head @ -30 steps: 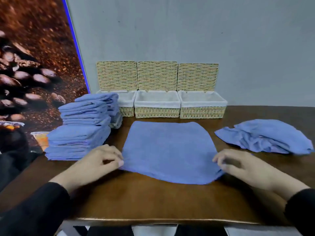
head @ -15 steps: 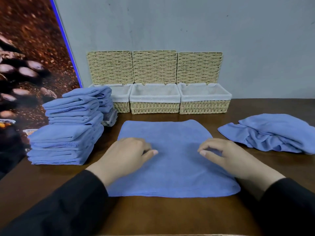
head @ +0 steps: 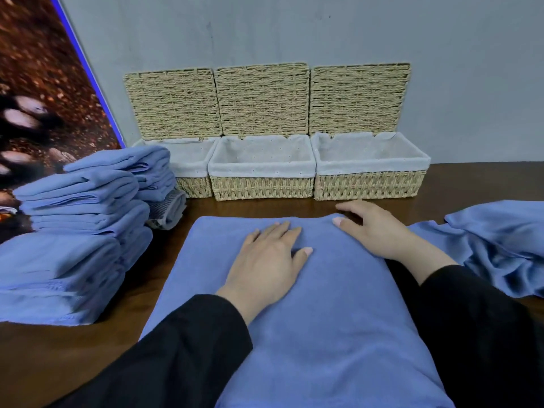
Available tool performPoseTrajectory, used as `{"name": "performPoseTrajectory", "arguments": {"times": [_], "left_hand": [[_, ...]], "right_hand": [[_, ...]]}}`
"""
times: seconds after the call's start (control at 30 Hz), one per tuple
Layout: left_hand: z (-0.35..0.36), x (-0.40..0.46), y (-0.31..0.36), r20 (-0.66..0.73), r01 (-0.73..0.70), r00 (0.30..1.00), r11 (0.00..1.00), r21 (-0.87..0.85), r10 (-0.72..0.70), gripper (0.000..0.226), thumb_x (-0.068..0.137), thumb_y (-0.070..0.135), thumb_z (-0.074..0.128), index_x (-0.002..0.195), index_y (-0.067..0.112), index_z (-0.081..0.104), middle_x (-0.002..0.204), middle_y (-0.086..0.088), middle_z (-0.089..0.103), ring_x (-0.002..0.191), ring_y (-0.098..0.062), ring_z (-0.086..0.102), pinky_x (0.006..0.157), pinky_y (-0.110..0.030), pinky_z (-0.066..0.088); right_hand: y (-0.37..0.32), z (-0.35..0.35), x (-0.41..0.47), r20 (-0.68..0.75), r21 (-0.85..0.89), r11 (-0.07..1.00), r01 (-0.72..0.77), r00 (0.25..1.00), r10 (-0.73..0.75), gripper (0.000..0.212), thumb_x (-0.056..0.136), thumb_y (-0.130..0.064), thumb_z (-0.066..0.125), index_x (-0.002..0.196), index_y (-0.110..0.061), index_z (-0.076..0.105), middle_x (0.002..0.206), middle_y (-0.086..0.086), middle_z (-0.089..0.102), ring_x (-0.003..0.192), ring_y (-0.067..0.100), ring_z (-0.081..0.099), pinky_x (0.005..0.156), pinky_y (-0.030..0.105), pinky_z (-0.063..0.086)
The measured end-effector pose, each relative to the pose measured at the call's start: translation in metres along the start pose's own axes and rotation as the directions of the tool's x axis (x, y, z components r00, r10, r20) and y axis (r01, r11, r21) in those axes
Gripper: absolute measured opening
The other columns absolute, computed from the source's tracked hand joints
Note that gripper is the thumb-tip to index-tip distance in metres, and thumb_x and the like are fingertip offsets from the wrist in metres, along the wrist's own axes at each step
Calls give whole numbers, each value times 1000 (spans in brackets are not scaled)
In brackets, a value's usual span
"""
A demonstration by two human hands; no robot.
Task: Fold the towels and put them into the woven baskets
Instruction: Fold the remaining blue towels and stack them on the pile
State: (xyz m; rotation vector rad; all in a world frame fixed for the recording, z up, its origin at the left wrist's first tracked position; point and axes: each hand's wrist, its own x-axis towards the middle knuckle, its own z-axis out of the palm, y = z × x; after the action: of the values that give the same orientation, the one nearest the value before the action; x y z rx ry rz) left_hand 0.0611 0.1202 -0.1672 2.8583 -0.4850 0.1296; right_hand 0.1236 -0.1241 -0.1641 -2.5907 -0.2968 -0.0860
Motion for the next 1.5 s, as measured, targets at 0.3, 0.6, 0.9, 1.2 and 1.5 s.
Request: {"name": "performPoseTrajectory", "arguments": {"times": [0.3,0.6,0.9,1.2,1.5], "left_hand": [[1,1,-2,0,29,1000,1000,-12,-29,63,102,61,30,157,32,28,167,13,19,153,-3,11,126,-35,5],[0,1,0,3,39,999,999,-1,-39,62,102,62,30,157,33,28,166,17,17,152,0,10,126,-33,6],[1,2,0,46,58,997,998,29,-59,64,102,62,25,159,32,24,168,15,12,153,-2,5,127,-37,3],[0,2,2,58,55,997,998,38,-57,63,103,59,25,159,30,24,168,10,14,154,-6,8,126,-42,3],[-7,1,-2,157,54,986,998,44,-60,68,102,64,21,161,31,17,169,11,6,155,-8,3,126,-48,0]], "right_hand": [[-3,-16,27,36,722,691,-37,999,16,44,83,-42,80,61,-16,52,78,14,55,89,28,63,77,18,51],[-3,-28,30,-158,543,840,5,983,96,54,101,-47,57,69,-3,52,62,6,38,53,14,37,53,20,30],[0,-22,28,-192,133,979,155,973,-128,23,89,-48,72,94,-26,71,90,-12,52,86,11,52,82,30,43],[-60,1,-67,127,-31,978,205,972,-199,60,106,-51,35,153,-15,40,161,-3,37,148,11,32,121,28,24],[-40,3,-126,245,-339,933,120,969,-36,99,84,-79,-1,163,-19,0,169,-8,-11,155,5,-9,127,40,-3]]}}
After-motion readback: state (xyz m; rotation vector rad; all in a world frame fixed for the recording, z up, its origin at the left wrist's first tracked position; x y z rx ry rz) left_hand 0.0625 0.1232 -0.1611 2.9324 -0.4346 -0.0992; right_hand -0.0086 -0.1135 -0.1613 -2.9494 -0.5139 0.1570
